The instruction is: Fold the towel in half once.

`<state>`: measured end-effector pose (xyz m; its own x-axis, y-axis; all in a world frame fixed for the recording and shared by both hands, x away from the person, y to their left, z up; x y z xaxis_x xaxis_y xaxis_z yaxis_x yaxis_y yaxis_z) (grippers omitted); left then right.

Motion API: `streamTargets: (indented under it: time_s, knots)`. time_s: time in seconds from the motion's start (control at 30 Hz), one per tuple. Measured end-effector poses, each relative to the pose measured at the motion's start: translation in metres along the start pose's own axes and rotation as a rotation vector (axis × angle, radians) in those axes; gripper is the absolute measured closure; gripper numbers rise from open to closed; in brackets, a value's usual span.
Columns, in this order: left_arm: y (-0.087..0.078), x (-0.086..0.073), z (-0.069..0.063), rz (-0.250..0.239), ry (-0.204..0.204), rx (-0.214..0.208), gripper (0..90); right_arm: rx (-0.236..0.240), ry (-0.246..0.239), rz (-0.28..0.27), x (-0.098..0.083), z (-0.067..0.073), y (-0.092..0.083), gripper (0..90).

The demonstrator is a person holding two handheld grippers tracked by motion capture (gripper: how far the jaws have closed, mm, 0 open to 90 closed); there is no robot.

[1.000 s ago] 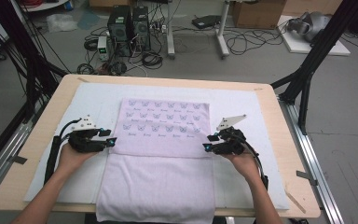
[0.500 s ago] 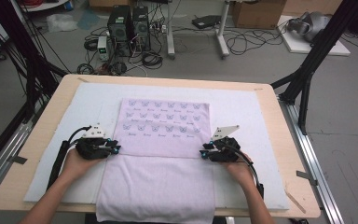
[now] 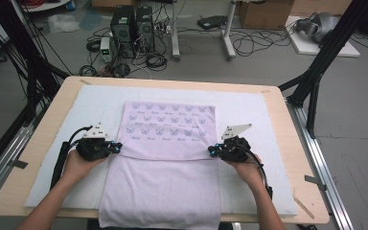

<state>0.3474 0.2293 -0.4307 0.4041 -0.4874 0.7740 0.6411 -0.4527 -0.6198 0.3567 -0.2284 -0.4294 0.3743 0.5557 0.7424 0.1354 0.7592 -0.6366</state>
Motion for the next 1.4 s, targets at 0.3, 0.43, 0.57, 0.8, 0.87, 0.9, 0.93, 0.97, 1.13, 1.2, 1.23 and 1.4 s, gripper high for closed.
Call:
streamTargets:
  time_s: [0.3, 0.43, 0.57, 0.8, 0.87, 0.9, 0.93, 0.97, 1.13, 1.2, 1.23, 1.4]
  knots:
    - [-0.013, 0.013, 0.007, -0.037, -0.026, 0.005, 87.6, -0.018, -0.004, -0.047, 0.013, -0.001, -0.018, 87.2]
    - [-0.021, 0.015, 0.006, -0.052, -0.027, 0.004, 87.7, -0.019, -0.018, -0.058, 0.017, 0.004, -0.023, 87.3]
    - [-0.034, 0.014, -0.004, -0.07, -0.013, -0.003, 87.7, -0.02, -0.043, -0.052, 0.022, 0.014, -0.032, 87.2]
    - [-0.081, -0.008, -0.037, -0.09, 0.045, -0.014, 87.7, 0.007, -0.098, -0.049, 0.015, 0.06, -0.052, 87.2]
    - [-0.093, -0.02, -0.048, -0.087, 0.053, -0.035, 87.7, 0.022, -0.115, -0.033, 0.007, 0.077, -0.051, 87.2]
    - [-0.097, -0.025, -0.054, -0.081, 0.057, -0.046, 87.6, 0.03, -0.117, -0.018, 0.002, 0.085, -0.05, 87.2]
    - [-0.101, -0.031, -0.059, -0.075, 0.064, -0.06, 87.5, 0.042, -0.123, -0.002, -0.004, 0.091, -0.048, 87.2]
    - [-0.102, -0.035, -0.063, -0.069, 0.074, -0.069, 87.1, 0.053, -0.129, 0.016, -0.009, 0.097, -0.046, 86.9]
    - [-0.089, -0.044, -0.059, -0.044, 0.06, -0.038, 61.3, 0.055, -0.093, -0.002, -0.024, 0.095, -0.038, 66.6]
    - [-0.08, -0.044, -0.056, -0.041, 0.06, -0.051, 59.2, 0.057, -0.093, -0.013, -0.025, 0.088, -0.033, 63.5]
    - [-0.076, -0.044, -0.056, -0.039, 0.065, -0.059, 59.2, 0.07, -0.092, -0.02, -0.025, 0.085, -0.03, 62.3]
    - [-0.061, -0.049, -0.066, -0.004, 0.101, -0.126, 62.2, 0.139, -0.083, -0.022, -0.032, 0.08, -0.01, 61.1]
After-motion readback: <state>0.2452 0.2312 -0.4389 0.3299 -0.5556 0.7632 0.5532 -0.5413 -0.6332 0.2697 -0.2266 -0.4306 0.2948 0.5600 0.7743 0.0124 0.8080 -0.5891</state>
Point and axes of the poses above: each handheld gripper's, and its own axes: y roughly forward along the jaws, x roughly out of its top, z roughly to its left, the point moved 1 cm from there along y, roughly forward along the jaws, and after that the axes turned 13 degrees about x, right-handed, at the moved point
